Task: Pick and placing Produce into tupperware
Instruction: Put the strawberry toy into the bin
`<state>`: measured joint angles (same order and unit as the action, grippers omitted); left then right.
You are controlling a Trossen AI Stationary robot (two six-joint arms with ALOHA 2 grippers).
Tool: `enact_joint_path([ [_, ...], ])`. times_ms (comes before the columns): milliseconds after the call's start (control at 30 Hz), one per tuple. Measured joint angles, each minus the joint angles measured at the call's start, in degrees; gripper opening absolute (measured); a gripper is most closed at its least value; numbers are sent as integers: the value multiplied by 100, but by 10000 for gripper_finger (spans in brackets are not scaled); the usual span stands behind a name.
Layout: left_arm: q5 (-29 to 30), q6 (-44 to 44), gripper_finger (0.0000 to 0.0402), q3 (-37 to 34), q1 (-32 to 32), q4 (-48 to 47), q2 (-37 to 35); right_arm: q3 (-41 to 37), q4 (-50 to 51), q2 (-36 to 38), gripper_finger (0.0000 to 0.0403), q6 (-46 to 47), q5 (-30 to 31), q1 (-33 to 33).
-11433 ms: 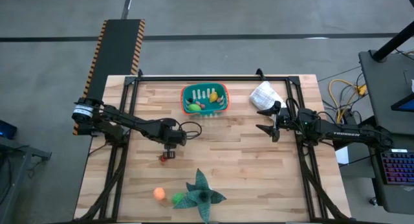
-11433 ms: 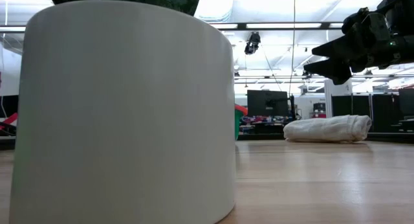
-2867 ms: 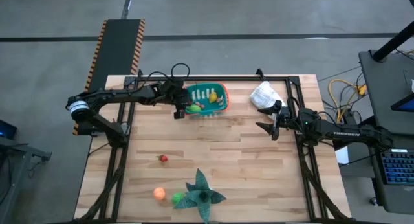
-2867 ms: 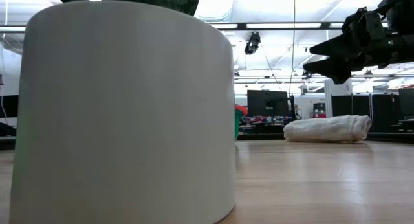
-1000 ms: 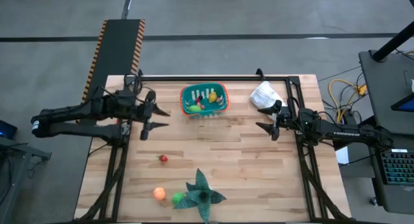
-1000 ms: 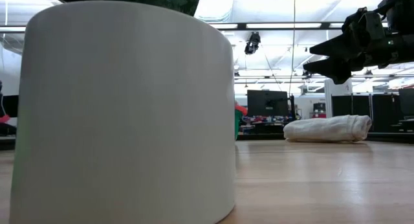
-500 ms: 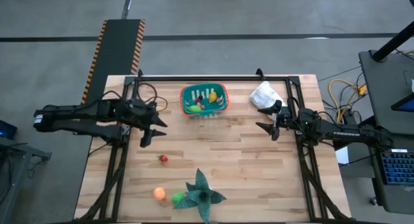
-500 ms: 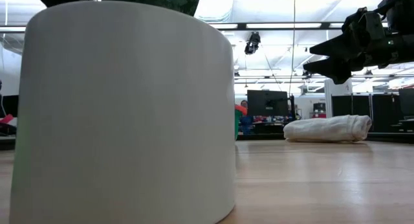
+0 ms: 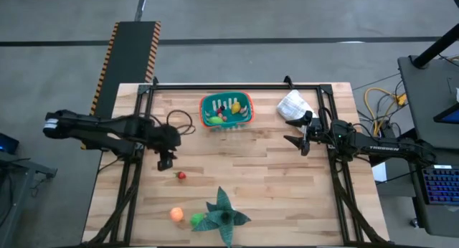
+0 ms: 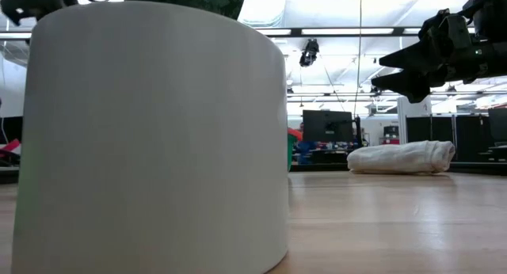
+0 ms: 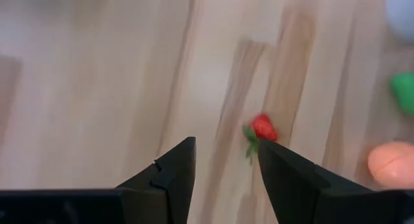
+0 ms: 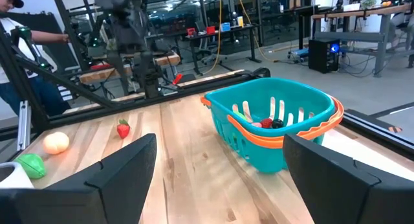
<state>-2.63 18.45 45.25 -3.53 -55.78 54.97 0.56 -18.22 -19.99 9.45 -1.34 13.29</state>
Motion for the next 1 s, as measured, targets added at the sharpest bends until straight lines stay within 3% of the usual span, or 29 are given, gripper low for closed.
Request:
enact_joint_path([
  [633,130,1282,153,-37,-1234,-73,1393,0,0,0,327,-7,0,-1],
  [1000,450,1494,153,-37,-1458,43,2315,0,2,1,327,-24,0,0],
])
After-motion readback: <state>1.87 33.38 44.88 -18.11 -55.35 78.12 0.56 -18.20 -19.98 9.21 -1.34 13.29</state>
